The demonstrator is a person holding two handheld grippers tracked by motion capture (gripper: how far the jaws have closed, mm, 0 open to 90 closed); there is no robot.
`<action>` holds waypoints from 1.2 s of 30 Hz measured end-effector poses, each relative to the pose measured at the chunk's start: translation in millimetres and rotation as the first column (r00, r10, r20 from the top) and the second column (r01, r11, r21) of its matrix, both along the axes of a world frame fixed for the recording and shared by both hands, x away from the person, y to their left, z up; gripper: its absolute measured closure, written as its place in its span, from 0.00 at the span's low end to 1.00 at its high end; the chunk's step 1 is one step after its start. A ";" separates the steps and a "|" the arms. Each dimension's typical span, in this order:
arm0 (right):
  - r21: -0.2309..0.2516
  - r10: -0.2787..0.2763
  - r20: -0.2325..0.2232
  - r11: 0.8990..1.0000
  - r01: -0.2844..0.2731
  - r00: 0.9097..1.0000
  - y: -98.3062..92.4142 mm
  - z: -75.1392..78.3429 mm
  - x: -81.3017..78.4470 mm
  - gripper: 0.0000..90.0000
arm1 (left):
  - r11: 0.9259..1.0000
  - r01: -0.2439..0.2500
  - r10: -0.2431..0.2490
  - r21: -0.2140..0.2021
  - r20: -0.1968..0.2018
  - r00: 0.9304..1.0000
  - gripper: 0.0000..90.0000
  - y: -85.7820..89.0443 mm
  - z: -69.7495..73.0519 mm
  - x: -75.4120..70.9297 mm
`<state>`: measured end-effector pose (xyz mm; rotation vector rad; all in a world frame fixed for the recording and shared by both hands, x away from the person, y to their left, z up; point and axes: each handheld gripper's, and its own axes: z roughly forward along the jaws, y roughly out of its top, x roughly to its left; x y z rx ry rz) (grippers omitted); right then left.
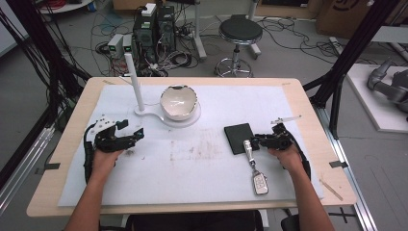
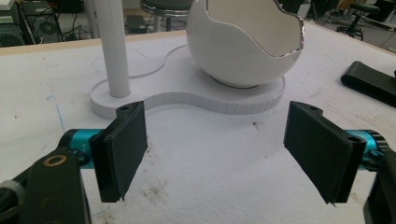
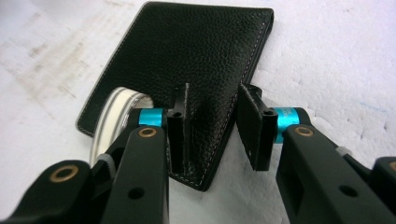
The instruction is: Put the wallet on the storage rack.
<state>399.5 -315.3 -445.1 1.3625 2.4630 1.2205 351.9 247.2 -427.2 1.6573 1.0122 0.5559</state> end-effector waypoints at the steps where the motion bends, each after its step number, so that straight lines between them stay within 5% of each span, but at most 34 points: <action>1: 0.001 -0.003 -0.002 1.000 0.003 1.000 0.1 0.4 0.2 0.77 | 1.000 -0.001 0.001 0.001 0.000 1.000 0.24 0.0 -0.1 0.1; 5: 0.010 -0.018 0.006 1.000 0.018 1.000 -5.7 4.0 -0.7 1.00 | 1.000 -0.003 0.003 0.003 -0.001 1.000 0.24 0.7 0.2 -0.1; 8: 0.019 0.027 0.055 0.999 -0.028 0.998 -2.5 7.8 -3.6 1.00 | 1.000 -0.007 0.007 -0.001 -0.003 1.000 0.24 0.9 0.0 0.1; 11: -0.003 0.029 0.044 1.000 -0.029 0.999 2.2 5.6 -2.7 1.00 | 1.000 -0.009 0.009 0.001 -0.005 1.000 0.24 0.9 0.0 0.0; 13: 0.019 -0.001 0.020 1.000 0.000 1.000 1.0 6.5 -2.7 0.76 | 1.000 -0.007 0.007 0.001 -0.005 1.000 0.24 1.4 0.1 0.0; 15: 0.026 -0.014 -0.002 1.000 0.014 1.000 0.7 7.2 -2.8 0.69 | 1.000 -0.008 0.008 0.001 -0.008 1.000 0.24 1.6 0.0 0.1; 16: -0.023 -0.013 -0.026 1.000 0.012 1.000 4.7 3.6 -3.5 0.66 | 1.000 -0.013 0.013 -0.002 -0.010 1.000 0.24 1.1 -0.6 0.4; 28: 0.111 -0.048 -0.187 0.991 0.070 0.981 -8.0 -2.6 9.4 0.82 | 1.000 -0.002 0.003 0.015 -0.017 1.000 0.24 -3.0 -1.7 2.2; 32: 0.202 -0.056 -0.234 0.974 0.105 0.971 -14.8 -8.7 12.0 0.89 | 1.000 -0.003 0.003 0.018 -0.017 1.000 0.25 -3.5 -1.7 2.6; 36: 0.226 -0.043 -0.197 0.970 0.088 0.979 -15.0 -8.8 10.9 0.91 | 1.000 -0.005 0.005 0.014 -0.020 1.000 0.25 -2.7 -1.8 2.6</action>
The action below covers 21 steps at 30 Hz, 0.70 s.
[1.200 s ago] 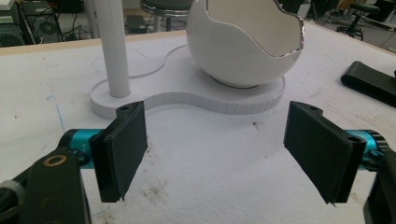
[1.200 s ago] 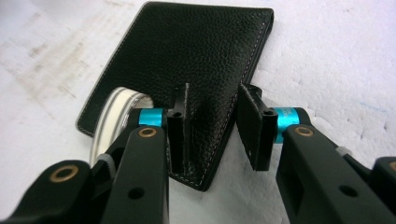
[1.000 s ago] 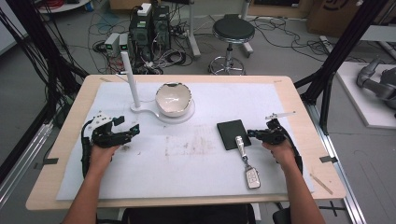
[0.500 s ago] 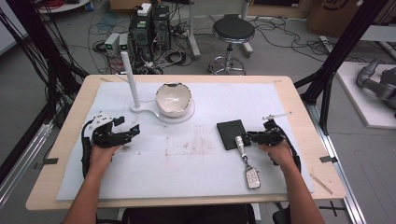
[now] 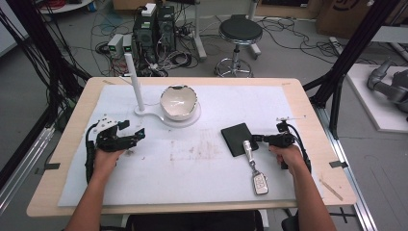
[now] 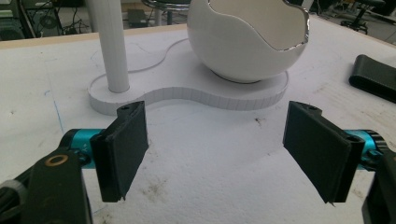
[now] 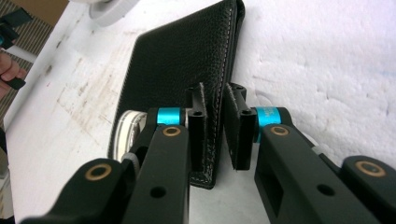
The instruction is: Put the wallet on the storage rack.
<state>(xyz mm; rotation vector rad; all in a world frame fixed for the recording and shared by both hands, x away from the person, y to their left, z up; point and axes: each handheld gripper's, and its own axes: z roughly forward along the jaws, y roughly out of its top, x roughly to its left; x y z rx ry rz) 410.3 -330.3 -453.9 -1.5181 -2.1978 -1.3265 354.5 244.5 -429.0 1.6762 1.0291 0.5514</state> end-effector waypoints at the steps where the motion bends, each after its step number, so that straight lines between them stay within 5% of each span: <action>1: 0.006 0.005 0.011 1.000 -0.005 1.000 -0.1 2.1 -0.8 0.92 | 1.000 0.000 0.000 0.002 0.000 1.000 0.25 0.5 0.3 -0.2; 5: 0.028 0.007 0.064 1.000 -0.008 0.998 0.4 8.7 -3.6 0.93 | 1.000 -0.005 0.005 0.000 0.003 1.000 0.25 1.5 1.3 -1.1; 10: -0.004 0.012 0.171 1.000 -0.012 0.985 6.0 25.4 -9.3 0.94 | 1.000 -0.003 0.003 0.000 0.004 1.000 0.25 1.1 1.7 -1.6; 11: -0.046 0.024 0.231 0.999 -0.014 0.973 8.9 32.3 -11.7 0.94 | 1.000 -0.002 0.002 0.001 0.005 1.000 0.25 0.6 1.9 -1.9; 14: -0.108 0.056 0.301 0.994 -0.025 0.952 15.1 42.2 -15.2 0.94 | 1.000 -0.003 0.003 0.002 0.005 1.000 0.25 0.7 1.9 -1.8; 17: -0.131 0.069 0.336 0.991 -0.026 0.939 19.0 48.5 -16.3 0.94 | 1.000 -0.004 0.004 -0.001 0.007 1.000 0.25 0.8 2.0 -1.8; 18: -0.164 0.080 0.365 0.986 -0.021 0.927 23.0 56.6 -16.9 0.94 | 1.000 -0.005 0.005 -0.003 0.007 1.000 0.25 1.1 2.2 -2.1; 19: -0.164 0.080 0.365 0.986 -0.021 0.927 23.0 56.6 -16.9 0.94 | 1.000 -0.005 0.005 -0.003 0.007 1.000 0.25 1.1 2.2 -2.1; 20: -0.206 0.102 0.404 0.978 -0.019 0.909 28.1 66.1 -17.3 0.94 | 1.000 -0.006 0.006 -0.002 0.008 1.000 0.25 1.4 2.3 -2.2; 21: -0.206 0.102 0.404 0.978 -0.019 0.909 28.1 66.1 -17.3 0.94 | 1.000 -0.006 0.006 -0.002 0.008 1.000 0.25 1.4 2.3 -2.2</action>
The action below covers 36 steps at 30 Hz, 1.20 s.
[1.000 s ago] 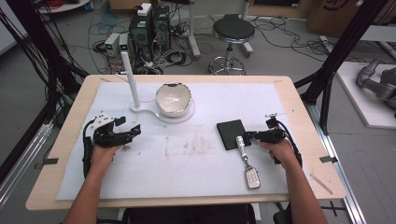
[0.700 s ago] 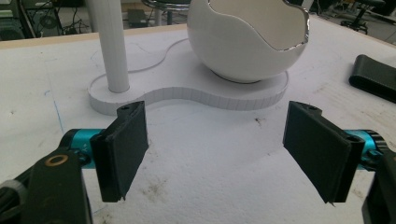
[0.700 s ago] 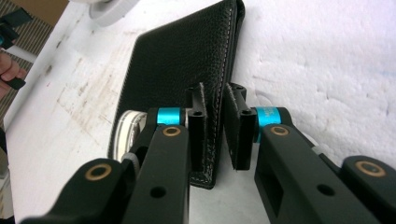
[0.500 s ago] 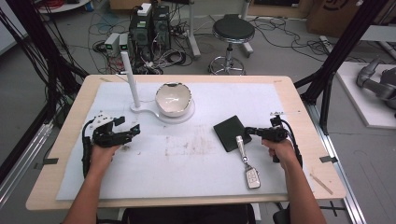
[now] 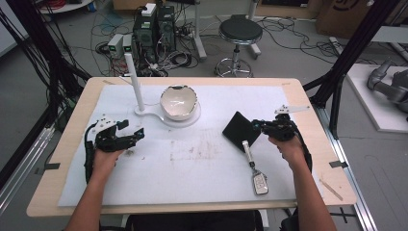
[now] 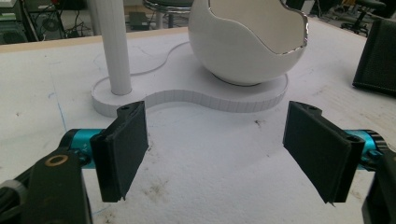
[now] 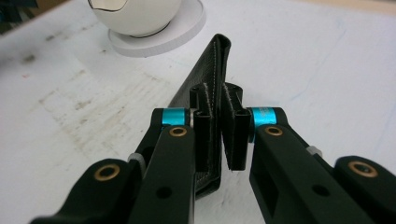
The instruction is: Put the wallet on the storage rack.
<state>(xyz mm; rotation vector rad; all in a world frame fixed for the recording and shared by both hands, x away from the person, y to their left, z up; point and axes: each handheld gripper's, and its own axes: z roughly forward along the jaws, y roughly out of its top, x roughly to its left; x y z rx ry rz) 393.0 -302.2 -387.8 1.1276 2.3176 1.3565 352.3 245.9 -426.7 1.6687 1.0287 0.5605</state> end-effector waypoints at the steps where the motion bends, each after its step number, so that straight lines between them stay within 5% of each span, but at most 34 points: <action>1: -0.023 0.007 0.021 1.000 -0.007 1.000 3.3 4.5 -0.8 0.95 | 1.000 0.000 0.000 0.000 0.000 1.000 0.25 -0.1 0.0 0.0; 3: -0.061 0.052 0.060 0.997 -0.048 0.997 13.4 9.2 -4.1 0.94 | 1.000 0.000 0.000 0.000 0.000 1.000 0.25 -0.2 0.1 -0.1; 10: -0.030 0.150 0.079 0.989 -0.148 0.986 20.0 7.3 -11.7 0.90 | 1.000 0.004 -0.004 0.000 0.000 1.000 0.25 -0.3 0.1 -0.2; 12: -0.056 0.174 0.060 0.984 -0.171 0.983 23.3 4.5 -11.6 0.85 | 1.000 0.002 -0.002 0.000 0.000 1.000 0.25 -0.2 0.2 -0.2; 15: -0.119 0.174 0.045 0.979 -0.168 0.984 29.5 -3.5 -11.1 0.82 | 1.000 0.001 -0.001 -0.001 0.000 1.000 0.25 0.0 0.2 -0.3; 24: -0.143 0.143 0.039 0.980 -0.136 0.989 31.3 -10.7 -9.2 0.90 | 1.000 0.001 -0.001 0.000 -0.003 1.000 0.25 0.4 0.1 -0.2; 30: -0.100 0.163 0.074 0.983 -0.156 0.984 28.5 -7.2 -9.8 0.90 | 1.000 0.023 -0.023 -0.013 0.000 1.000 0.26 -1.9 1.5 -0.8; 36: -0.050 0.226 0.074 0.974 -0.223 0.971 29.9 -4.3 -10.0 0.90 | 0.995 0.090 -0.090 -0.034 0.010 0.996 0.26 -10.3 8.9 -0.4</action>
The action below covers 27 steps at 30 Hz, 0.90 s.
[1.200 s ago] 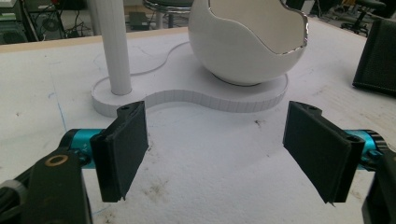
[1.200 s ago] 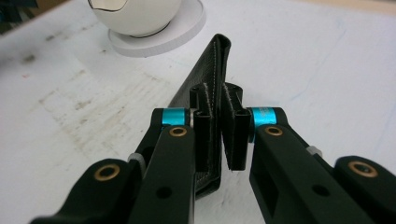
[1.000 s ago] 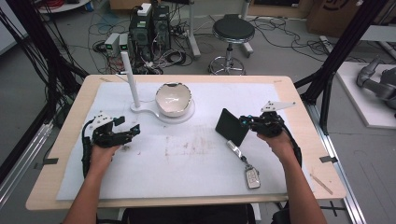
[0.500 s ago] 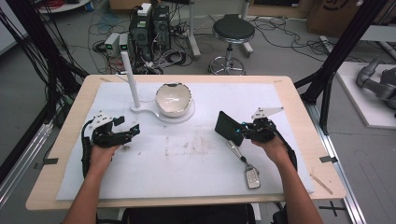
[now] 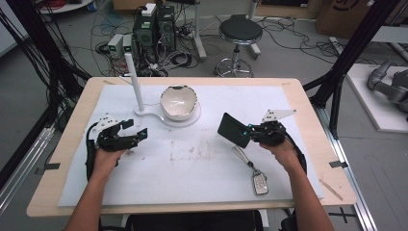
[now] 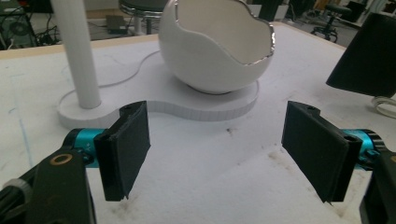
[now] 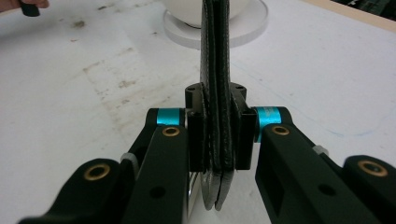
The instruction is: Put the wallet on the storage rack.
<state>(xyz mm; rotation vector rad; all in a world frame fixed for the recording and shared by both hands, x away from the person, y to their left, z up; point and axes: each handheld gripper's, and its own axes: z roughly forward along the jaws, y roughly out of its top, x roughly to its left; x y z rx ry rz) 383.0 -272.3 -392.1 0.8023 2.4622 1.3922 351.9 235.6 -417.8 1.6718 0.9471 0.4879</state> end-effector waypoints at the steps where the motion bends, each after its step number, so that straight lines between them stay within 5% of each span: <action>1: 0.004 0.013 0.001 1.000 -0.013 1.000 4.0 2.6 -0.1 0.90 | 1.000 0.019 -0.019 -0.007 0.001 1.000 0.26 -3.2 1.6 0.1; 6: 0.014 0.047 0.023 0.999 -0.047 0.999 14.7 11.9 1.4 0.90 | 0.998 0.068 -0.068 -0.018 0.012 0.998 0.28 -9.5 7.7 -0.4; 9: 0.023 0.074 0.056 0.997 -0.075 0.996 24.8 23.2 5.4 0.90 | 0.991 0.124 -0.123 -0.042 0.025 0.992 0.28 -15.8 16.7 0.1; 14: 0.050 0.158 0.047 0.986 -0.160 0.986 40.9 29.4 7.0 0.90 | 0.977 0.200 -0.198 -0.067 0.040 0.979 0.30 -24.4 24.4 -0.9; 16: 0.043 0.188 0.043 0.981 -0.189 0.981 48.5 29.7 6.5 0.90 | 0.965 0.250 -0.246 -0.080 0.059 0.968 0.30 -31.3 29.6 0.1; 17: 0.039 0.202 0.046 0.978 -0.204 0.978 52.0 29.6 6.6 0.90 | 0.965 0.250 -0.246 -0.080 0.059 0.968 0.30 -31.3 29.6 0.1; 18: 0.038 0.211 0.044 0.976 -0.213 0.976 55.1 29.7 6.3 0.90 | 0.954 0.287 -0.282 -0.083 0.073 0.957 0.30 -35.9 34.3 1.4; 19: 0.039 0.221 0.044 0.974 -0.223 0.974 57.9 29.7 6.2 0.90 | 0.954 0.287 -0.282 -0.083 0.073 0.957 0.30 -35.9 34.3 1.4; 22: 0.052 0.237 0.048 0.970 -0.239 0.970 63.6 29.6 6.6 0.90 | 0.941 0.331 -0.325 -0.069 0.084 0.942 0.31 -43.0 40.8 4.6; 26: 0.081 0.250 0.047 0.964 -0.254 0.967 66.5 30.6 6.7 0.90 | 0.930 0.359 -0.355 -0.082 0.065 0.933 0.33 -50.9 39.5 11.1; 27: 0.100 0.258 0.052 0.960 -0.262 0.965 67.6 31.4 7.3 0.90 | 0.920 0.381 -0.378 -0.089 0.054 0.924 0.34 -56.0 36.7 14.5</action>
